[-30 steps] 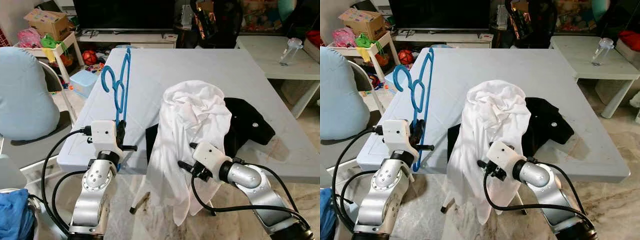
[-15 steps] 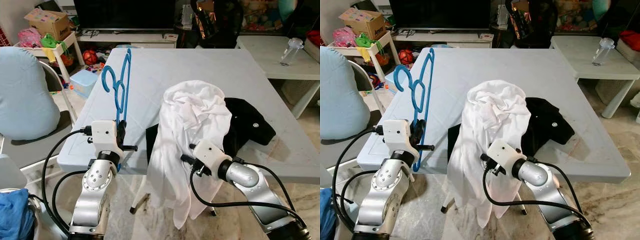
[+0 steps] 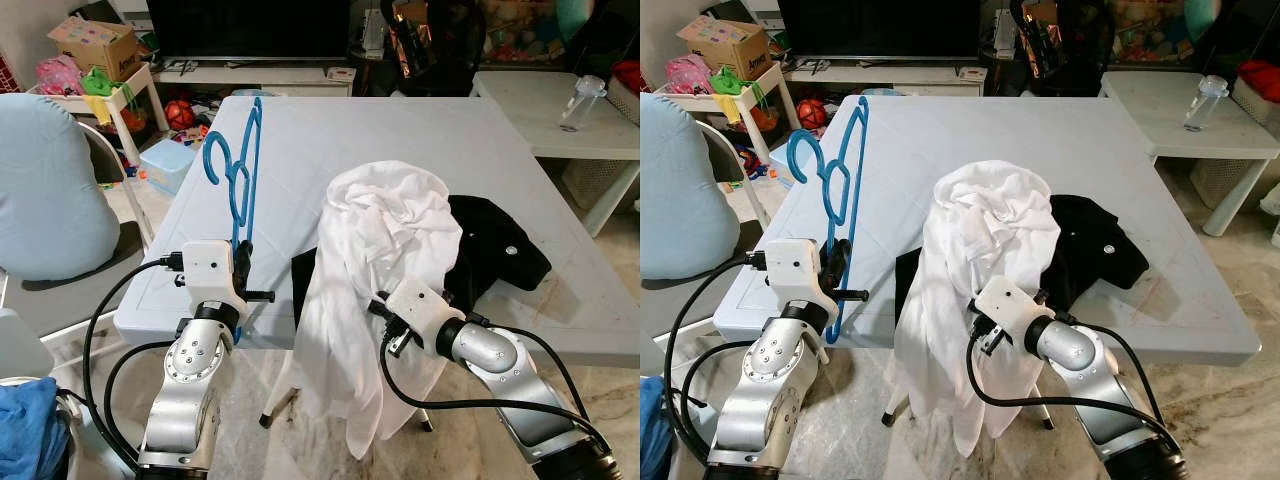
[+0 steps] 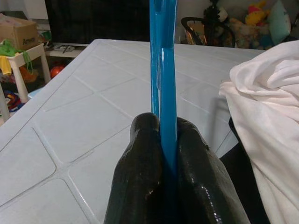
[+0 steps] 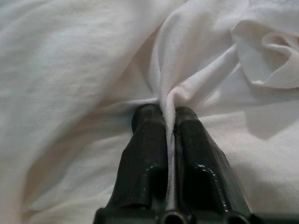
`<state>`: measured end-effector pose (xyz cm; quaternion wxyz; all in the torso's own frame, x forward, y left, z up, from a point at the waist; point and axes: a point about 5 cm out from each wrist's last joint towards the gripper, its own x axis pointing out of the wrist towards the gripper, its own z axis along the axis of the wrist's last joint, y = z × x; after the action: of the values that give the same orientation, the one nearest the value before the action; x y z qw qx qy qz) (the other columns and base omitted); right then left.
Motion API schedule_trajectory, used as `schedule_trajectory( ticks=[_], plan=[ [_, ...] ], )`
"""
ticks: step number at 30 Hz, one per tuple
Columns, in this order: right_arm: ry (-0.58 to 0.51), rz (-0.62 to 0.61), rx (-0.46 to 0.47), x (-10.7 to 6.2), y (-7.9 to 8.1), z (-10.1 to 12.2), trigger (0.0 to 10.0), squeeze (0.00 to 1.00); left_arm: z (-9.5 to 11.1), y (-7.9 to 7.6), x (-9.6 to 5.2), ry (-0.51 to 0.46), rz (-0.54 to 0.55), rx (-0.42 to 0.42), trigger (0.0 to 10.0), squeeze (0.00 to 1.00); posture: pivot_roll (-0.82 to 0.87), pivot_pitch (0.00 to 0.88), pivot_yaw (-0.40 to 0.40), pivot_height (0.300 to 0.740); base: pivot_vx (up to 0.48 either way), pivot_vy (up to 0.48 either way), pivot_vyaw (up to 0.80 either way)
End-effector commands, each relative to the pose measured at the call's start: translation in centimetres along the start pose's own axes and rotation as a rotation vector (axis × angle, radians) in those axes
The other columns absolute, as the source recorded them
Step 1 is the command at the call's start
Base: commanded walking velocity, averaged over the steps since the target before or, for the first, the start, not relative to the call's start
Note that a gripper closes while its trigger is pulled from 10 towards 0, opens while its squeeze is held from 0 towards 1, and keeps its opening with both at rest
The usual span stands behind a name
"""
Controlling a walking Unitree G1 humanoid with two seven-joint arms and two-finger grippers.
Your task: Hang hanger
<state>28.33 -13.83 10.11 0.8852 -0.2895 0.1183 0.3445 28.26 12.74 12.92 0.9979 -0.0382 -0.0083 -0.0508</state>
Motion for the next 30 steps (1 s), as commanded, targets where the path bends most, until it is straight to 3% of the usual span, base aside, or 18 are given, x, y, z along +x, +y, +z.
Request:
schedule_trajectory(
  ticks=[1,6,12,17,21,25,26,27,30],
  plan=[
    [0.018,-0.051,-0.004,0.1,-0.8,-0.3,0.0,0.0,0.2,0.0,-0.1,0.0,-0.013,0.005,10.0,0.0,-0.01,0.046,0.015,0.74,0.0,0.0,0.0],
    [0.005,-0.125,0.033,0.4,-2.1,-0.1,0.0,0.0,0.2,0.1,-0.1,0.0,-0.009,0.008,10.0,0.0,-0.01,0.045,0.014,0.74,0.0,0.0,0.0],
    [-0.066,-0.241,0.118,2.3,-5.0,1.4,0.0,0.0,0.3,0.2,0.0,-0.005,-0.003,0.011,10.0,0.0,0.01,0.037,0.01,0.74,0.0,0.0,0.0],
    [-0.132,-0.358,0.212,4.2,-9.0,4.3,0.0,0.0,0.3,0.1,0.0,-0.009,-0.004,0.01,10.0,0.0,0.01,0.029,-0.001,0.74,0.0,0.0,0.0],
    [-0.192,-0.478,0.264,4.7,-13.0,8.5,0.0,0.0,0.3,0.1,0.0,-0.014,0.005,0.007,10.0,0.0,0.03,0.02,-0.014,0.74,0.0,0.0,0.0],
    [-0.294,-0.574,0.287,3.8,-16.0,13.0,0.0,0.0,0.4,0.2,0.0,-0.019,0.018,0.006,10.0,0.0,0.03,0.012,-0.025,0.74,0.0,0.0,0.0],
    [-0.294,-0.574,0.287,3.8,-16.0,13.0,0.0,0.0,0.4,0.2,0.0,-0.019,0.018,0.006,10.0,0.0,0.03,0.012,-0.025,0.74,0.0,0.0,0.0],
    [-0.377,-0.658,0.295,2.5,-18.0,15.9,0.0,0.0,0.5,0.2,0.1,-0.023,0.025,0.005,10.0,0.0,0.04,0.009,-0.033,0.74,0.0,0.0,0.0],
    [-0.473,-0.761,0.296,0.6,-20.0,19.2,0.0,0.0,0.5,0.3,0.1,-0.027,0.032,0.004,10.0,0.0,0.04,0.008,-0.036,0.74,0.0,0.0,0.0]
  ],
)
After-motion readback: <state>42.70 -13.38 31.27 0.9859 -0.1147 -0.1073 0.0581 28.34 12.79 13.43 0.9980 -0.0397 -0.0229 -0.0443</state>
